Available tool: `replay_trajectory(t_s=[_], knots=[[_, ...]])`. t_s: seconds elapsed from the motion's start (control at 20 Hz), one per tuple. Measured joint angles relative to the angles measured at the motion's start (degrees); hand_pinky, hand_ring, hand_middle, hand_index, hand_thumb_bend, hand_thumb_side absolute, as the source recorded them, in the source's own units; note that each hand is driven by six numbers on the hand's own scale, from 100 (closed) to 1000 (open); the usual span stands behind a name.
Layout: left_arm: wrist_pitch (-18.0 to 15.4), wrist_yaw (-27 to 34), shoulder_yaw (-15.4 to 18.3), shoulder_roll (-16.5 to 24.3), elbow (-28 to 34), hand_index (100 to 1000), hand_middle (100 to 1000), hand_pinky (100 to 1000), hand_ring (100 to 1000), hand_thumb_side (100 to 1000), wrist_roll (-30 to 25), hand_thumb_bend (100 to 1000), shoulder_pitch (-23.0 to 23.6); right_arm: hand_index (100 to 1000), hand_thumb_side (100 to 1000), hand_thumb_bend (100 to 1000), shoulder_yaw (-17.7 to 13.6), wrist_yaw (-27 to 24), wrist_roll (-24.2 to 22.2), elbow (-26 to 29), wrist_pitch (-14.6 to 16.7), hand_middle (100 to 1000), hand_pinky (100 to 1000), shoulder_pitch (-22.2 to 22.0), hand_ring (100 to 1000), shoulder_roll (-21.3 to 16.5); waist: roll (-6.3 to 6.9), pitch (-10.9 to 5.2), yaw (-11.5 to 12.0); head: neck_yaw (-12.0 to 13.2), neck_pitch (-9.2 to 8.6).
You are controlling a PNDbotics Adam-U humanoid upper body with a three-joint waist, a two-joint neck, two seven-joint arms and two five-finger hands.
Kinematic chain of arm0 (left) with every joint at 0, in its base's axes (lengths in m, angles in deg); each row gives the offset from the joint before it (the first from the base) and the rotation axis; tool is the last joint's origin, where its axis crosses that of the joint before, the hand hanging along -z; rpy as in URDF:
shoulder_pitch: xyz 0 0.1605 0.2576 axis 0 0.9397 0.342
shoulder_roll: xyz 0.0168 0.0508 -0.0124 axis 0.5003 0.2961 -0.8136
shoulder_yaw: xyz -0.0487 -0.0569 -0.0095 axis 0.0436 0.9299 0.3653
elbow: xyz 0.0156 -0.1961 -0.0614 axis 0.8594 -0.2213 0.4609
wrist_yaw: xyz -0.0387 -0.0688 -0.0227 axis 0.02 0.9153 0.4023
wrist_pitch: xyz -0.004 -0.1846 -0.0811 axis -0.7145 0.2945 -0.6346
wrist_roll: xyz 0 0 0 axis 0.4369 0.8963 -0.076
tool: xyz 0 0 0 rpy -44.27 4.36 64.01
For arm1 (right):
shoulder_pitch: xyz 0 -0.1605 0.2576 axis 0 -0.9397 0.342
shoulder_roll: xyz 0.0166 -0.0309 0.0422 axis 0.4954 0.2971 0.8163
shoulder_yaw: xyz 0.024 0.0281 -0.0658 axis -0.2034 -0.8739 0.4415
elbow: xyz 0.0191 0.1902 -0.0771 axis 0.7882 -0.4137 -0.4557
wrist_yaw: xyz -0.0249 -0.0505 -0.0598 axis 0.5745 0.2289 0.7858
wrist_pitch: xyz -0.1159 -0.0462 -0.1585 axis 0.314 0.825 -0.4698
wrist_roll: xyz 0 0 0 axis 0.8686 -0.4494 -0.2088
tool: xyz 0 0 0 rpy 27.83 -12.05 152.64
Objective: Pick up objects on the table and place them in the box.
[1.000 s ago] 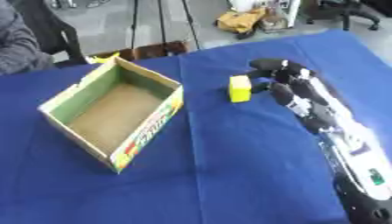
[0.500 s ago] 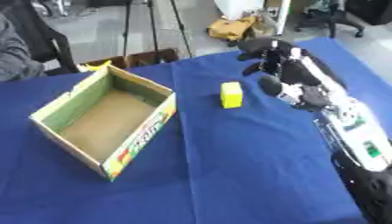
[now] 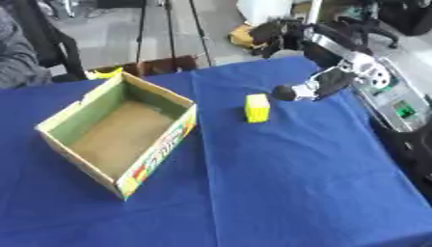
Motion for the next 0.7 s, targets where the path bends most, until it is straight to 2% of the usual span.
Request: replay_trajectory(t_s=[0.15, 0.25, 0.4, 0.45, 0.7], knots=[[0.0, 0.0, 0.0, 0.2, 0.0, 692, 608, 562, 637, 802, -0.2, 311, -0.1, 870, 513, 648, 1.0, 4.6, -1.9, -6.3, 3.4, 888, 759, 2.8, 898, -0.4, -0.38, 0.26, 0.3, -0.4, -0.02], [0.0, 0.0, 0.0, 0.4, 0.0, 691, 608, 562, 637, 800, -0.2, 314, -0.2, 863, 499, 636, 1.3, 6.2, -1.9, -8.8, 4.5, 892, 793, 3.2, 919, -0.4, -0.47, 0.40, 0.5, -0.5, -0.22], [-0.1, 0.0, -0.3, 0.5, 0.2, 691, 607, 563, 637, 800, -0.4, 314, -1.5, 866, 477, 637, 2.0, 8.7, -2.7, -12.7, 3.6, 889, 800, 4.4, 918, -1.8, -2.02, 2.08, 3.2, -1.5, -0.99], [-0.1, 0.0, -0.4, 0.5, 0.2, 691, 607, 563, 637, 800, -0.5, 314, -1.7, 866, 477, 637, 2.1, 9.5, -3.4, -14.0, 3.0, 889, 800, 5.3, 918, -2.0, -2.45, 2.18, 3.6, -1.8, -1.11], [-0.2, 0.0, -0.7, 1.0, 0.4, 691, 606, 562, 637, 802, -1.0, 314, -2.5, 882, 429, 659, 2.2, 14.3, -6.1, -21.6, 0.3, 893, 818, 9.2, 926, -2.8, -2.83, 3.07, 5.5, -3.1, -2.07]])
